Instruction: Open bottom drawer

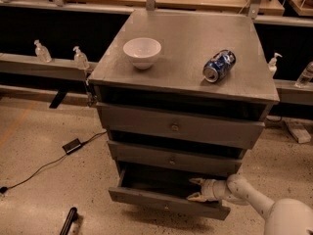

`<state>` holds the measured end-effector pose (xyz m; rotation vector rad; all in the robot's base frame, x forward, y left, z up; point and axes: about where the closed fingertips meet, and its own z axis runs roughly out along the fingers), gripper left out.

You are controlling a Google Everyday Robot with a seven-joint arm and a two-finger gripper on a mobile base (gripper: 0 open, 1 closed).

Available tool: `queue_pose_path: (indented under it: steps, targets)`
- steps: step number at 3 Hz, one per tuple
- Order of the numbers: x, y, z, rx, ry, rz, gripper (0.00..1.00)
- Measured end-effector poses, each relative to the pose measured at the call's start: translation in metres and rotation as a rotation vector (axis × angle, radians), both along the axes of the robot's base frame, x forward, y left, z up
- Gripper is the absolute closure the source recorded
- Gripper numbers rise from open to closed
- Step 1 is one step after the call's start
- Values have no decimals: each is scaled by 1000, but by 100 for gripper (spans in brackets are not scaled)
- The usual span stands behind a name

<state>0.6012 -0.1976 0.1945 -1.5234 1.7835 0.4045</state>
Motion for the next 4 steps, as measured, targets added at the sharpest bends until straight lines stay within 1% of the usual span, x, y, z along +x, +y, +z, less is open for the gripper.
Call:
queue_pose_path:
  steps: [1, 2, 3, 4]
  targets:
    - [-4, 2, 0, 11, 4, 5, 70]
    - [-47, 29, -21, 135, 51, 66, 95]
    - [-45, 29, -13, 135, 51, 66, 100]
    - [-45, 29, -13, 135, 51, 66, 100]
